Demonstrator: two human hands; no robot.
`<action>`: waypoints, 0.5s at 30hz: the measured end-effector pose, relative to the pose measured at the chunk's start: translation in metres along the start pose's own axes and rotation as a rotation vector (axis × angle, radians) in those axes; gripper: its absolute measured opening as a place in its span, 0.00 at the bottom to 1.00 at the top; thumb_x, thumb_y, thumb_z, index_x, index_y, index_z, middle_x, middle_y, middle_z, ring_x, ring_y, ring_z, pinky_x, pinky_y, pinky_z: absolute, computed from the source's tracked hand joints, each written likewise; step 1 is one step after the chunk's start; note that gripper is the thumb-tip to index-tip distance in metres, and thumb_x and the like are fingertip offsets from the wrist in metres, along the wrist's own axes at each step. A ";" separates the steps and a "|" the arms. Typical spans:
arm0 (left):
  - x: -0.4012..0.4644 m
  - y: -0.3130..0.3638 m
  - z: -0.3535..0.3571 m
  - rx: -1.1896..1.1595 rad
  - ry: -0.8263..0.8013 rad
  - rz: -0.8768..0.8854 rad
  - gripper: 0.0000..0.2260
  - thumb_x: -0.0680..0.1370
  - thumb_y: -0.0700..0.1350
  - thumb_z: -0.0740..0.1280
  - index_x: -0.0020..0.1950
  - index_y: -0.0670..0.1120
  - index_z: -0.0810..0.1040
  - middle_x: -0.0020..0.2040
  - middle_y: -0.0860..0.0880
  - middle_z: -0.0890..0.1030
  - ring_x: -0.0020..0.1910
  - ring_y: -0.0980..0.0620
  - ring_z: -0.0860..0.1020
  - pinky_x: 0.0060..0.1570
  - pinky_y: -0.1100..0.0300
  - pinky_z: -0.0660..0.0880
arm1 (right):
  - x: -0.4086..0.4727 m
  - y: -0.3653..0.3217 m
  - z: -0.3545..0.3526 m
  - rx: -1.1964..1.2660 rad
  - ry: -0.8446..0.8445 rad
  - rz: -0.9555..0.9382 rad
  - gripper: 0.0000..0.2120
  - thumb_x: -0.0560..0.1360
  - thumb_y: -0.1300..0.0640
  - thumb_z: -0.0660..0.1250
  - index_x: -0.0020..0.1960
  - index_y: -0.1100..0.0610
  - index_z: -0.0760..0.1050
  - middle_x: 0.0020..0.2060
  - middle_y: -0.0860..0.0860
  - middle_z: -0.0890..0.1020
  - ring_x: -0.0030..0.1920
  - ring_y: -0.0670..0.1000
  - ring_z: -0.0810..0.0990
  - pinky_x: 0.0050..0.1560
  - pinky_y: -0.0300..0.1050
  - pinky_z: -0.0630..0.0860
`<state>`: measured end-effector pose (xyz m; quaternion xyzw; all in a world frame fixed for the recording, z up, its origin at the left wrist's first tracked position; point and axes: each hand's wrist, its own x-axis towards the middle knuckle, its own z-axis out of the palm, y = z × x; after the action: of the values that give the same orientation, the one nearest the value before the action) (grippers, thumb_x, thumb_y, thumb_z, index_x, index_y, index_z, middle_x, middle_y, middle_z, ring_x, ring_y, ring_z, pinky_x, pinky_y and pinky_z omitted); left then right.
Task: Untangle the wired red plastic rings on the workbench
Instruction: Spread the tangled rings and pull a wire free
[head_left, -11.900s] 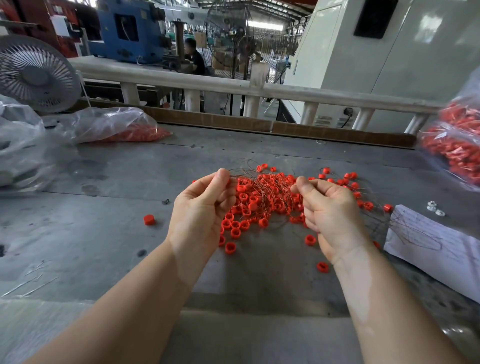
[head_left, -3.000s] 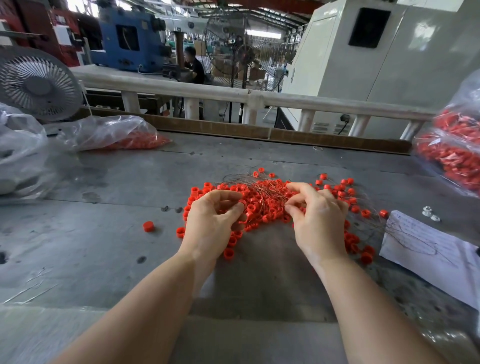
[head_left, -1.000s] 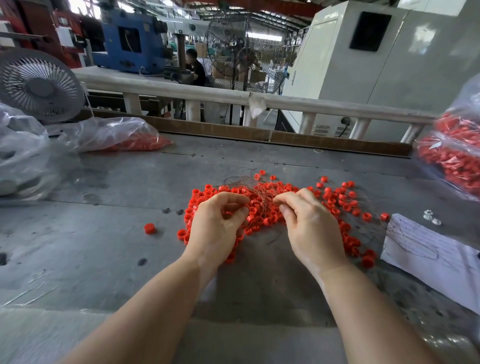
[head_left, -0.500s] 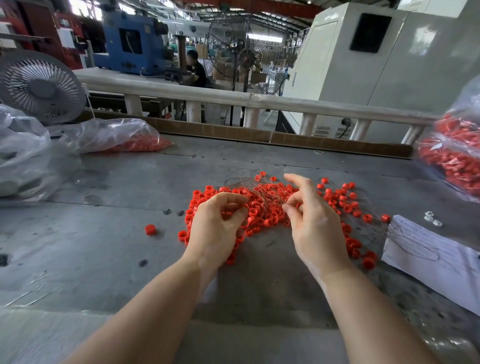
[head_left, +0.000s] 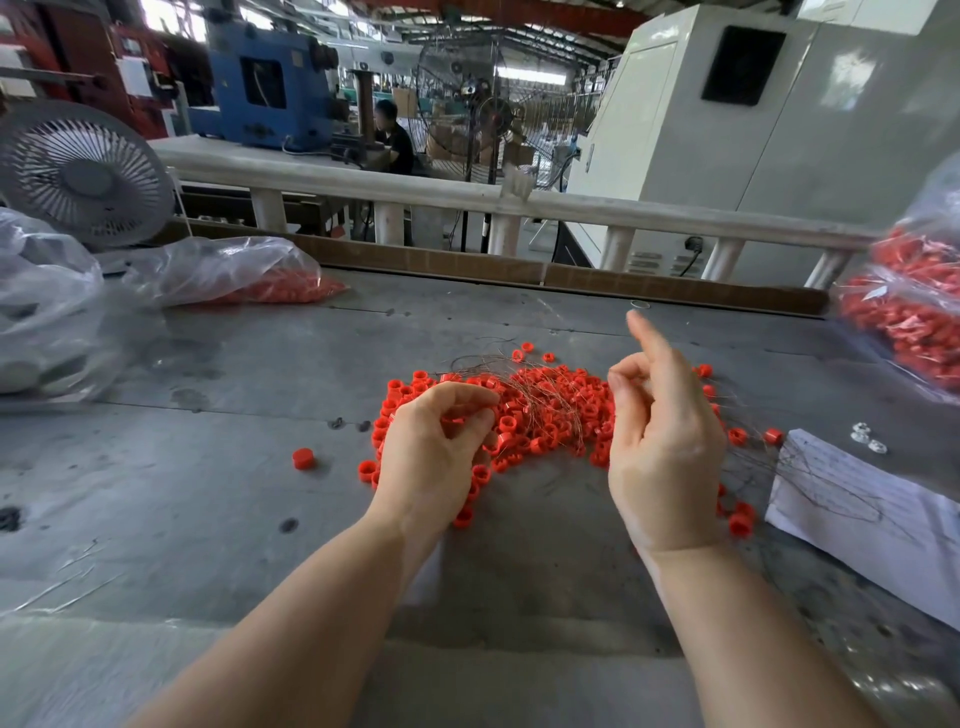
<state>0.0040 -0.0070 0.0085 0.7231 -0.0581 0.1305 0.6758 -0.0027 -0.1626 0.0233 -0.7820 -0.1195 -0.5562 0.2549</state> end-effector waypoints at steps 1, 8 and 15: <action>0.000 0.000 0.000 -0.004 -0.001 -0.002 0.13 0.76 0.34 0.67 0.43 0.52 0.80 0.32 0.58 0.81 0.30 0.60 0.78 0.32 0.66 0.77 | 0.000 0.000 0.000 -0.006 0.008 -0.005 0.14 0.76 0.71 0.63 0.61 0.68 0.74 0.39 0.57 0.79 0.40 0.49 0.76 0.50 0.34 0.70; 0.000 0.003 0.001 -0.044 0.001 0.021 0.13 0.76 0.33 0.66 0.43 0.53 0.80 0.31 0.58 0.81 0.29 0.61 0.78 0.32 0.68 0.75 | 0.000 0.003 0.000 0.001 -0.100 0.027 0.06 0.75 0.70 0.64 0.47 0.65 0.79 0.41 0.57 0.79 0.42 0.51 0.77 0.46 0.34 0.69; -0.001 0.008 0.001 -0.017 0.013 0.091 0.13 0.75 0.36 0.69 0.41 0.55 0.81 0.41 0.52 0.81 0.34 0.57 0.78 0.35 0.66 0.75 | -0.002 0.005 0.002 -0.048 -0.170 0.067 0.05 0.74 0.69 0.65 0.44 0.63 0.79 0.40 0.56 0.79 0.38 0.56 0.78 0.38 0.36 0.66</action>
<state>0.0009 -0.0092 0.0160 0.7131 -0.0873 0.1653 0.6757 0.0005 -0.1657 0.0196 -0.8358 -0.1013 -0.4814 0.2437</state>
